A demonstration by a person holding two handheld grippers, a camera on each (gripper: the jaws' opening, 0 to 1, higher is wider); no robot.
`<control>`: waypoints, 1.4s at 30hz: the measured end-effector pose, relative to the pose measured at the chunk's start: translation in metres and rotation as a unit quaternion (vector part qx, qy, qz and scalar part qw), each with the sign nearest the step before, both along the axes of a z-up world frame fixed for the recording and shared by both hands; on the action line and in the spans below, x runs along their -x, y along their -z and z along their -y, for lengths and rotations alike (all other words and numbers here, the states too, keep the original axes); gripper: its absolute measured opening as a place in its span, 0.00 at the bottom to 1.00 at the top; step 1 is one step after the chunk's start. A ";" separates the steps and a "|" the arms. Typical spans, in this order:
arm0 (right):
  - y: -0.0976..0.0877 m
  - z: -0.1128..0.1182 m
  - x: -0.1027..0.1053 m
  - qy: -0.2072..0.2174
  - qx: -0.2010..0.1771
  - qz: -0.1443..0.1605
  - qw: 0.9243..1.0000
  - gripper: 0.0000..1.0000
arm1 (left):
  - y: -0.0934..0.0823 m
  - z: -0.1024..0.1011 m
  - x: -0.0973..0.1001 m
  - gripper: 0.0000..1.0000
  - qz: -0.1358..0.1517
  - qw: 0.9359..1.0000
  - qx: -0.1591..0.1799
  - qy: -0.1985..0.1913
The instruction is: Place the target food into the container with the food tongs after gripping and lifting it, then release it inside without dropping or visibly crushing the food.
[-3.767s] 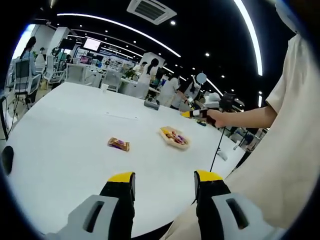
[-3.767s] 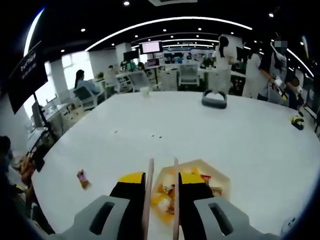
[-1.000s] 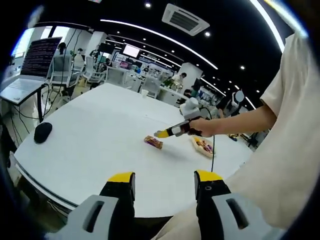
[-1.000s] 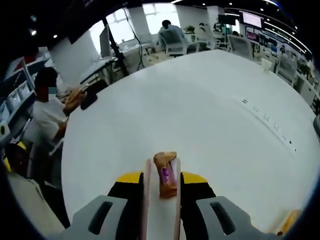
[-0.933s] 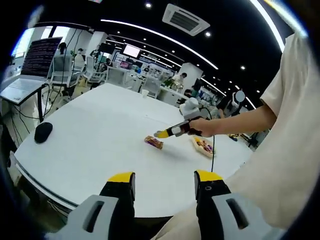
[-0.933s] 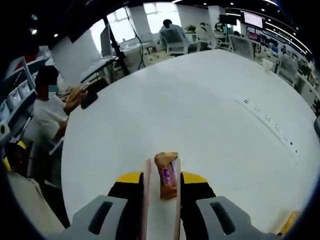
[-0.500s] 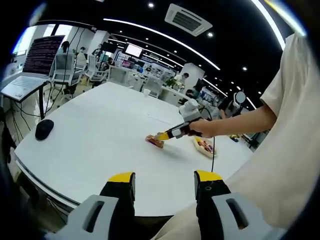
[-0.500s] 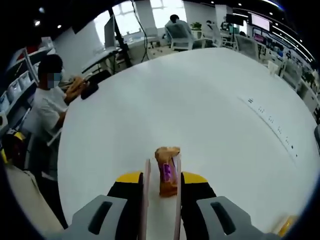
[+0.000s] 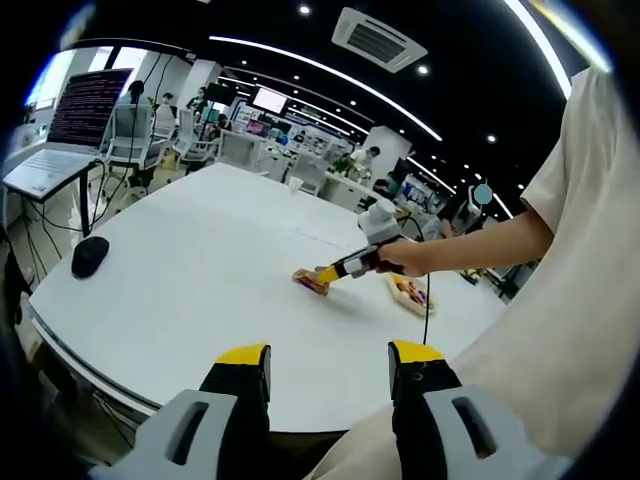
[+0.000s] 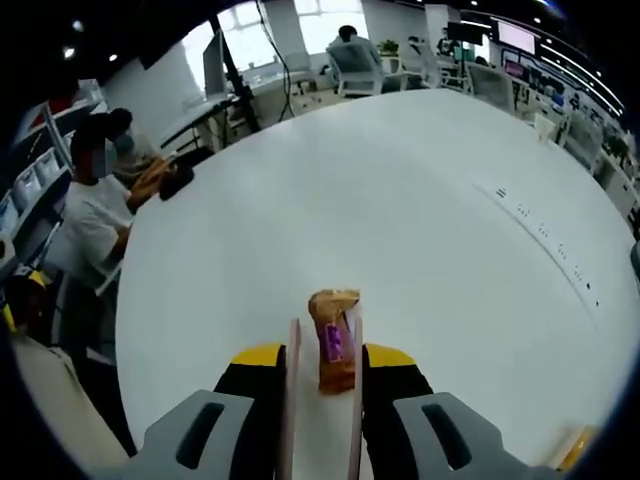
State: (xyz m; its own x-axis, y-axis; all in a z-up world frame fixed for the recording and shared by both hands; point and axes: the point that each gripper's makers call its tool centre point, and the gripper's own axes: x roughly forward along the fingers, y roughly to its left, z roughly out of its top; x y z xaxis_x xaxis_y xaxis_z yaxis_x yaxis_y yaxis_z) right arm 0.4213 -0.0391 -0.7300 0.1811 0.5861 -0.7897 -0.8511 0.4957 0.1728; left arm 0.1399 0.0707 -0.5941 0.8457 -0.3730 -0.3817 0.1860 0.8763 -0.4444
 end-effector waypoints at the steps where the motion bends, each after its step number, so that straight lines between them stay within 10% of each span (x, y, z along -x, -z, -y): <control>1: 0.001 0.000 0.000 -0.001 0.001 -0.001 1.000 0.29 | 0.000 0.000 0.000 0.47 0.000 1.000 0.000 0.000; 42: 0.018 0.005 0.002 -0.001 0.016 -0.016 1.000 0.30 | -0.001 0.003 0.002 0.46 -0.003 1.000 -0.002 -0.005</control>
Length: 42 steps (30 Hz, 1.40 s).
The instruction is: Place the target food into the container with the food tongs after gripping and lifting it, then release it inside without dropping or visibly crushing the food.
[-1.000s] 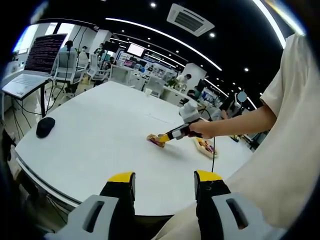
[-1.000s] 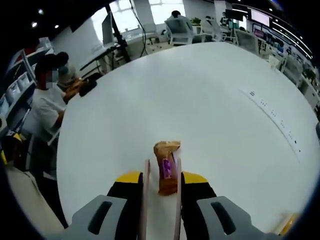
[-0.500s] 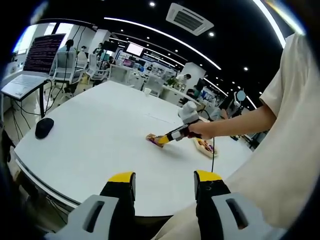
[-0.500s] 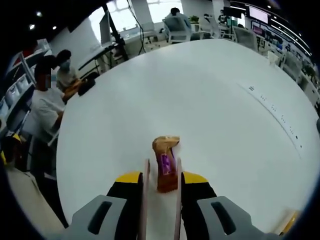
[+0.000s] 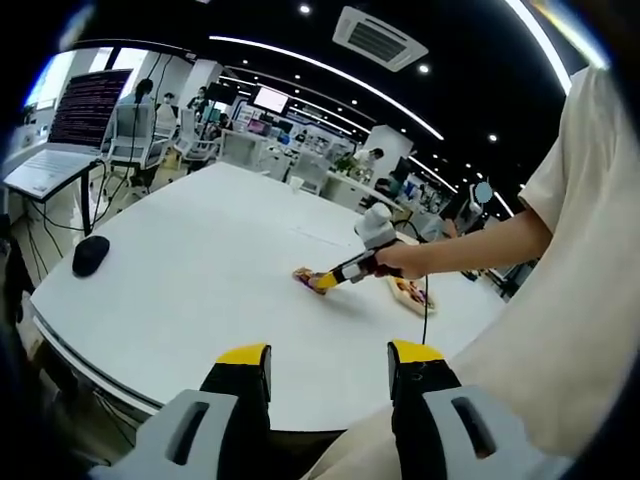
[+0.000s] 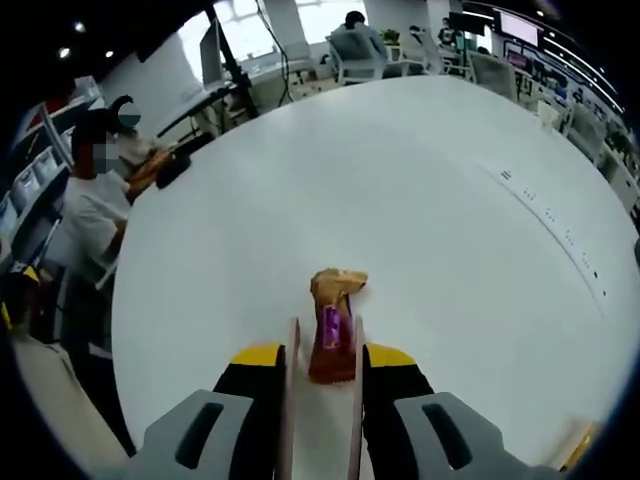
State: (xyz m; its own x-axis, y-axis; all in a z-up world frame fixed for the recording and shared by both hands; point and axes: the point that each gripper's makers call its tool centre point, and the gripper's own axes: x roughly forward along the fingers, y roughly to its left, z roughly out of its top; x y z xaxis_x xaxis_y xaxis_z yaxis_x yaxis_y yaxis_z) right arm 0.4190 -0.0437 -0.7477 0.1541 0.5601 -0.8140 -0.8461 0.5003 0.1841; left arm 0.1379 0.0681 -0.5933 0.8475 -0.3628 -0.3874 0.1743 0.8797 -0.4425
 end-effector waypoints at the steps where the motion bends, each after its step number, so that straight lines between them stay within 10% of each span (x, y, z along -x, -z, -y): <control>1: 0.000 0.000 0.000 0.000 0.000 0.000 1.000 0.30 | 0.000 0.000 0.000 0.46 0.000 1.000 0.000 0.000; 42: 0.007 -0.005 -0.005 -0.032 0.021 0.035 0.999 0.26 | 0.004 0.001 -0.003 0.45 -0.005 1.000 0.005 0.002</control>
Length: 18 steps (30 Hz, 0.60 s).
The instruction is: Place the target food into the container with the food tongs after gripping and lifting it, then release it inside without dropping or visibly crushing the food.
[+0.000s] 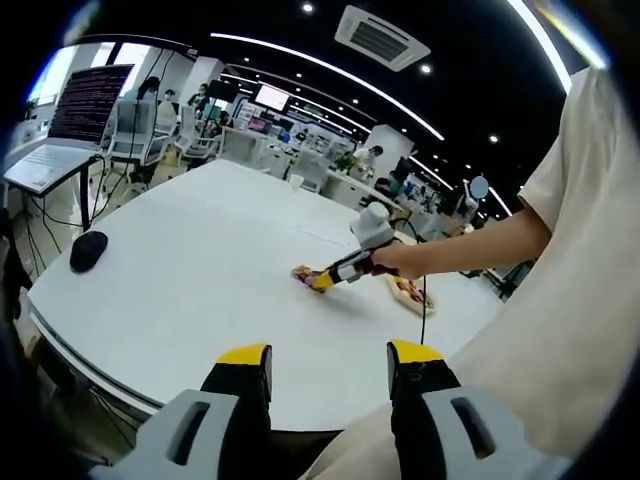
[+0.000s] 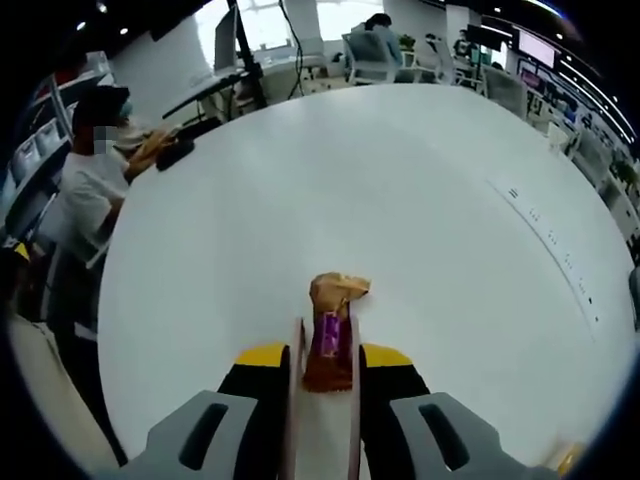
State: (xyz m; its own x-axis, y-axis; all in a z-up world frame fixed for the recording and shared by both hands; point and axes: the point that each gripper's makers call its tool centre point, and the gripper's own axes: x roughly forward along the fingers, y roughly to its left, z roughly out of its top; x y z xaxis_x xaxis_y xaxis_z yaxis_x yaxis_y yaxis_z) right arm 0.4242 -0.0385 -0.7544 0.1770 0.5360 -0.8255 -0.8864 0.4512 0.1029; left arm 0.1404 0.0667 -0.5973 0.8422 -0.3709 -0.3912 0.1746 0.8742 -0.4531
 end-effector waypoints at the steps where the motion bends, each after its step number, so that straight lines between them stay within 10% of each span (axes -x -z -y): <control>1: 0.000 0.000 0.000 0.001 0.000 0.000 1.000 0.26 | 0.000 0.000 0.000 0.45 0.000 1.000 0.000 0.000; 18: 0.005 0.003 0.006 0.026 -0.001 -0.011 1.000 0.26 | -0.001 0.001 -0.001 0.45 0.000 1.000 0.000 0.002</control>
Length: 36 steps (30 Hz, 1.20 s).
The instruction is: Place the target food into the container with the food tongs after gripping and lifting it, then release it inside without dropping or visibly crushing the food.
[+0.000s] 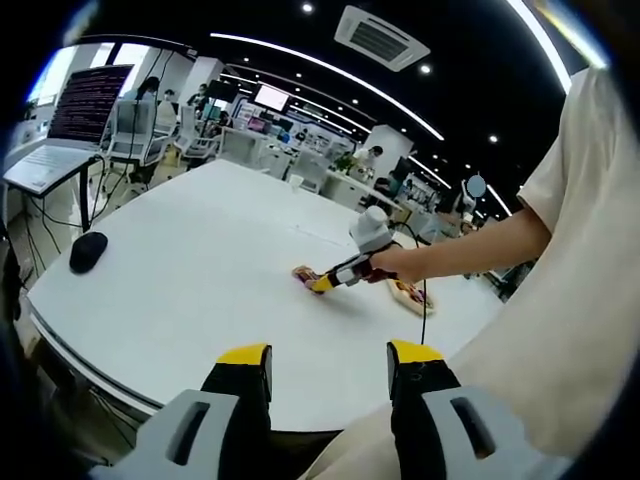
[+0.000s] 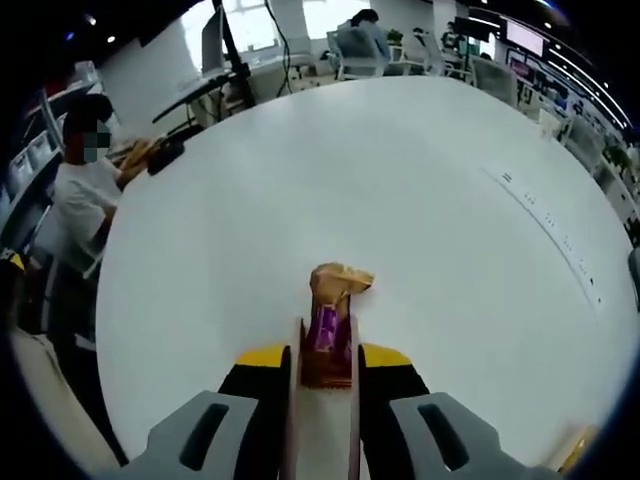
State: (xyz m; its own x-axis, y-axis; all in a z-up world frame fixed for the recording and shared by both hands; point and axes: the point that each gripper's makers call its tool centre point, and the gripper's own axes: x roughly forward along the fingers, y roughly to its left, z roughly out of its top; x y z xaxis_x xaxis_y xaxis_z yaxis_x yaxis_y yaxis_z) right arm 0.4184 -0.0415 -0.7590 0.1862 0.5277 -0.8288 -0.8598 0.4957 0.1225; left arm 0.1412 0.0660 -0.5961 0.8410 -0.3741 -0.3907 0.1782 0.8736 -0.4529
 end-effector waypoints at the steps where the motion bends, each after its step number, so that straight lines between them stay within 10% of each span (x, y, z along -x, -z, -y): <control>1: 0.001 0.000 -0.001 0.002 -0.001 0.001 1.000 0.26 | 0.000 0.000 0.000 0.45 0.000 1.000 0.000 0.000; 16: 0.001 0.000 -0.006 0.007 -0.001 0.005 1.000 0.22 | -0.001 0.000 -0.002 0.45 0.001 1.000 -0.001 0.004; 36: -0.044 0.006 -0.016 0.072 -0.077 0.023 0.994 0.22 | -0.005 0.004 -0.009 0.45 0.012 1.000 -0.002 0.028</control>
